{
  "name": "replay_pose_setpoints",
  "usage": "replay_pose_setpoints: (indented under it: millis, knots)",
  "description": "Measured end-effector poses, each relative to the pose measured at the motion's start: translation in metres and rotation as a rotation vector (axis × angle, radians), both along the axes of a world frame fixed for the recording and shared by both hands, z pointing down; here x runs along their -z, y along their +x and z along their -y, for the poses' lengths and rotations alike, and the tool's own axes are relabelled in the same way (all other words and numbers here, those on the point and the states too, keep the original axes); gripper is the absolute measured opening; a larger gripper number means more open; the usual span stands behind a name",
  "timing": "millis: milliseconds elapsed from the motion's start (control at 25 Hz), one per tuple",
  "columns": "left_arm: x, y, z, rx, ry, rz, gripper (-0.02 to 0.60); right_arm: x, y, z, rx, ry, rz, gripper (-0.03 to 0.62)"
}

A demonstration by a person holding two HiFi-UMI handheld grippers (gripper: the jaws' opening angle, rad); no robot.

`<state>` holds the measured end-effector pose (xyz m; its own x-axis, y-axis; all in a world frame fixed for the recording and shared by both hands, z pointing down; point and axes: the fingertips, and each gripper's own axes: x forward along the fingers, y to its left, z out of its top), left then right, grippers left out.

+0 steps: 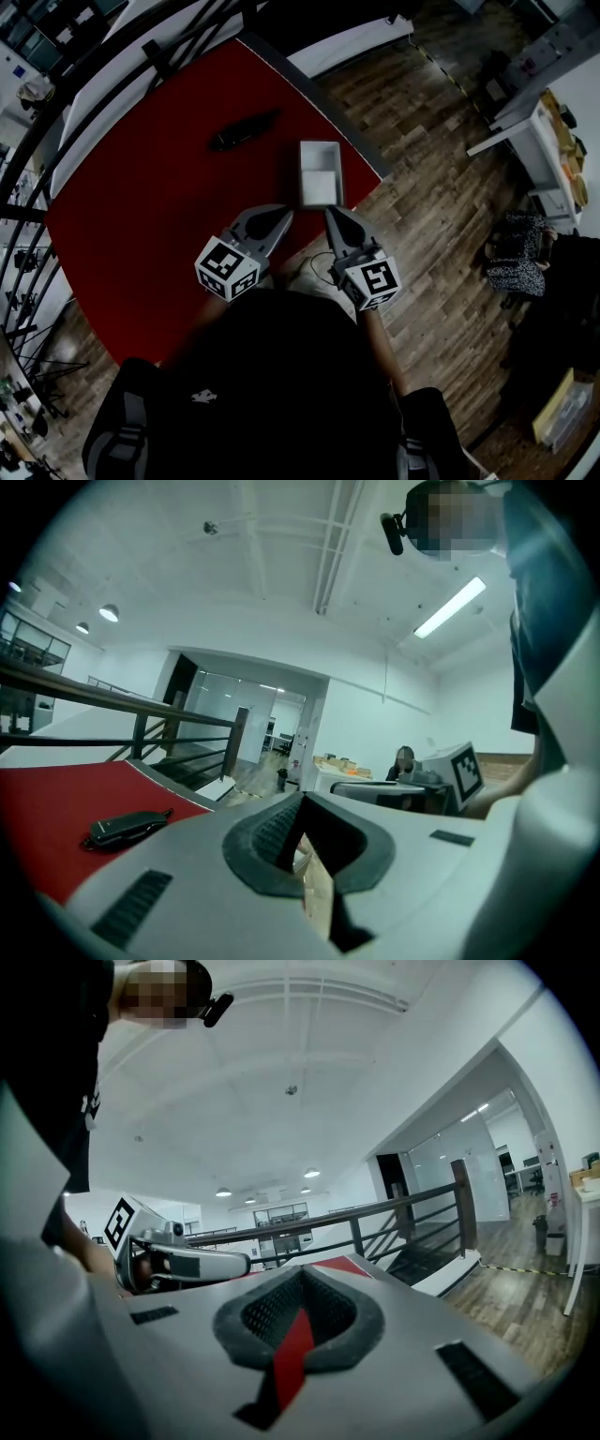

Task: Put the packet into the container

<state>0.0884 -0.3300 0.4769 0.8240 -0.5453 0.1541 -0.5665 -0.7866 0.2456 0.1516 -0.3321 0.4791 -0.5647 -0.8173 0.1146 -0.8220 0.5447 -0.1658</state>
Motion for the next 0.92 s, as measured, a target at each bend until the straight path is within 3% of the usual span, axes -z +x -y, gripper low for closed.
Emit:
replay_pose_setpoints:
  millis: [920]
  knots:
    - [0.003, 0.011, 0.000, -0.009, 0.009, -0.014, 0.006, -0.007, -0.002, -0.004, 0.023, -0.020, -0.026, 0.022]
